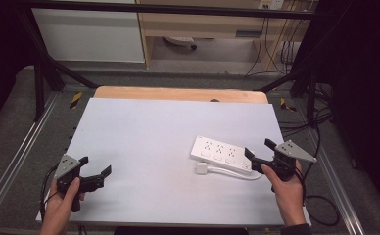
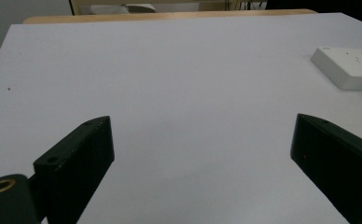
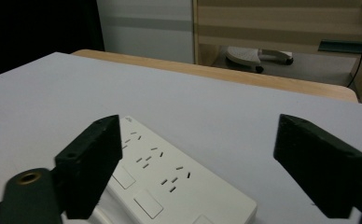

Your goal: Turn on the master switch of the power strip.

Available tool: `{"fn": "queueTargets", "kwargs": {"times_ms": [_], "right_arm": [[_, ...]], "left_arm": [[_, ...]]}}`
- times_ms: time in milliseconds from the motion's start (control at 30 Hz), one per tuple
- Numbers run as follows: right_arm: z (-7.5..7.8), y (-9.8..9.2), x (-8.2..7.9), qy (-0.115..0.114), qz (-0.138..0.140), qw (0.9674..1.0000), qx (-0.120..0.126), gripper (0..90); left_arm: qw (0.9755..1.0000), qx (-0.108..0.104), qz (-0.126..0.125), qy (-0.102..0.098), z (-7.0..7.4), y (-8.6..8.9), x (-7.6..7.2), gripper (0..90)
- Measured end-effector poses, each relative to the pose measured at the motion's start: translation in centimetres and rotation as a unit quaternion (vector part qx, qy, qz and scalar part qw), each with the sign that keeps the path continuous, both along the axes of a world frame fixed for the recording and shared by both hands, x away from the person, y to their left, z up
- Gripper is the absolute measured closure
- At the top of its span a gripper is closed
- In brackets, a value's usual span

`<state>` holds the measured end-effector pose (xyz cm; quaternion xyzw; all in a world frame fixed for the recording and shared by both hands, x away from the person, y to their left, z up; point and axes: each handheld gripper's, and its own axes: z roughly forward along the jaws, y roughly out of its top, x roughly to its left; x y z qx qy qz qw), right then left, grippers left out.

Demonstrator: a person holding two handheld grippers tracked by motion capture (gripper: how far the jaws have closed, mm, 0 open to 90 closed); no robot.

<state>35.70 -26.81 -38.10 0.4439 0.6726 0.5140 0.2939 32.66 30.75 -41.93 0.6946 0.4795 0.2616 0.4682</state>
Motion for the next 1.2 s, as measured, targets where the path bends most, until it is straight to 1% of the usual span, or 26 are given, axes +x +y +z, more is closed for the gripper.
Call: {"fn": "queueTargets", "kwargs": {"times_ms": [67,100,133,167,200,233,300,367,400,433,467,500,533,600,667,933,1000,1067,1200], "right_arm": [[0.0,-0.2,0.0,-0.003,0.002,1.0,0.002,23.6],[0.0,-0.2,0.0,-0.003,0.002,1.0,0.002,23.6],[0.0,-0.3,0.1,-0.003,0.001,1.0,0.003,26.3],[0.0,-0.5,0.2,-0.005,-0.003,1.0,0.001,34.6],[0.0,-0.5,0.2,-0.005,-0.003,1.0,0.001,34.6],[0.0,-0.6,0.5,-0.006,-0.006,0.9999,0.005,40.7],[0.0,-0.6,0.6,-0.009,-0.014,0.9999,-0.001,46.9],[0.0,-0.6,0.8,-0.009,-0.015,0.9998,0.001,53.9],[0.0,-0.6,0.8,-0.009,-0.015,0.9998,0.001,53.9],[0.0,-0.5,0.9,-0.016,-0.014,0.9998,-0.004,59.0],[0.0,-0.5,1.0,-0.016,-0.013,0.9998,-0.005,60.9],[0.0,-0.5,1.0,-0.016,-0.013,0.9998,-0.005,60.9],[0.1,-0.4,1.1,-0.021,-0.014,0.9997,-0.004,65.6],[0.1,-0.3,1.1,-0.024,-0.014,0.9996,-0.002,69.4],[0.0,-0.3,1.2,-0.03,-0.012,0.9995,-0.006,72.7],[-0.3,0.2,1.5,-0.037,0.002,0.9993,-0.01,85.0],[-0.3,0.3,1.5,-0.037,0.002,0.9993,-0.009,86.0],[-0.5,0.5,1.7,-0.035,0.006,0.9992,-0.015,88.6],[-0.8,0.8,1.8,-0.031,0.009,0.9993,-0.021,90.0]], "left_arm": [[1.0,0.002,-0.001,-0.001,0.0,-0.1,0.0,6.1],[1.0,0.002,-0.003,-0.001,0.0,-0.1,0.0,6.1],[1.0,0.003,-0.004,0.0,0.0,-0.2,0.0,6.1],[1.0,0.005,-0.005,-0.002,0.0,-0.2,0.0,6.1],[1.0,0.004,-0.006,-0.001,0.0,-0.3,0.0,6.1],[1.0,0.004,-0.007,0.0,0.0,-0.3,0.0,6.1],[0.9999,0.006,-0.008,0.0,0.0,-0.3,0.0,6.1],[1.0,0.005,-0.009,0.0,-0.1,-0.3,0.0,6.1],[1.0,0.004,-0.008,0.0,-0.1,-0.2,0.0,6.1],[1.0,0.004,-0.008,0.0,-0.1,-0.2,0.0,6.1],[1.0,0.004,-0.007,0.001,-0.1,-0.2,0.0,6.1],[1.0,0.004,-0.006,0.002,-0.1,-0.2,0.0,6.1],[1.0,0.005,-0.007,0.002,-0.1,-0.2,0.1,6.2],[1.0,0.006,-0.007,0.002,-0.1,-0.3,0.0,6.1],[1.0,0.007,-0.007,0.002,-0.1,-0.3,0.1,6.1],[0.9999,0.008,-0.006,0.002,-0.1,-0.3,0.1,6.2],[0.9999,0.008,-0.006,0.002,-0.1,-0.3,0.0,6.3],[1.0,0.008,-0.006,0.002,-0.1,-0.3,0.0,6.2],[1.0,0.008,-0.005,0.001,-0.1,-0.2,0.1,6.3]]}}
